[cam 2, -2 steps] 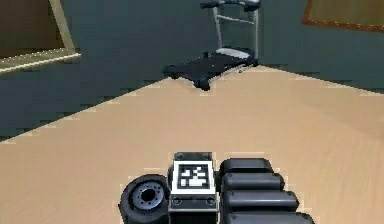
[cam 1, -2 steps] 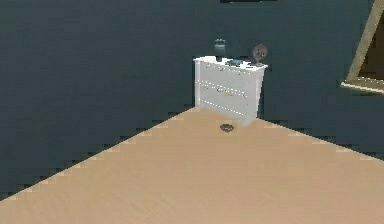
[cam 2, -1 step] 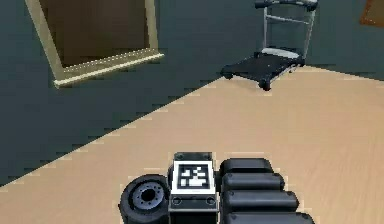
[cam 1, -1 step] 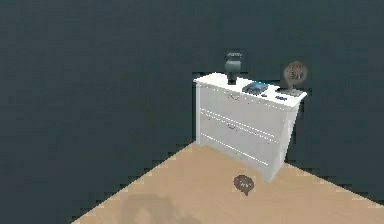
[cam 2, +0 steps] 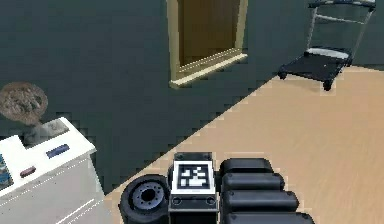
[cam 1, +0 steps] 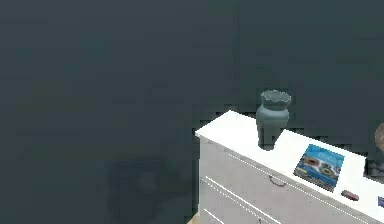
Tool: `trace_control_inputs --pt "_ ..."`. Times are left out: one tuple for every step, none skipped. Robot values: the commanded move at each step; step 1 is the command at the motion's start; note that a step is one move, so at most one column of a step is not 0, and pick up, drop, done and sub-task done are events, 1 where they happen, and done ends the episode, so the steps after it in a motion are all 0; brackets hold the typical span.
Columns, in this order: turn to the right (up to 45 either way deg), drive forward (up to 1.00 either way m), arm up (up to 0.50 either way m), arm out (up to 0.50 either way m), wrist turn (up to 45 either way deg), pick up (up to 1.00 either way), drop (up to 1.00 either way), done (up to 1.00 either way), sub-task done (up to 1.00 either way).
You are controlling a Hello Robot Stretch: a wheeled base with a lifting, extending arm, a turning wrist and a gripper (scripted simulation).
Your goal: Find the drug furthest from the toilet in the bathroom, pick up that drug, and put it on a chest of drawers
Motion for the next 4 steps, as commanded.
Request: trace_control_inputs --pt "-6.0 0.0 0.0 0.0 0.0 0.0 0.0 0.0 0.0" --pt "0.0 0.2 0.0 0.0 0.0 0.0 0.0 0.0 0.0" --pt "6.0 0.0 0.0 0.0 0.0 0.0 0.0 0.0 0.0" --pt "-3.0 0.0 0.0 0.0 0.0 0.0 0.0 0.0 0.0"
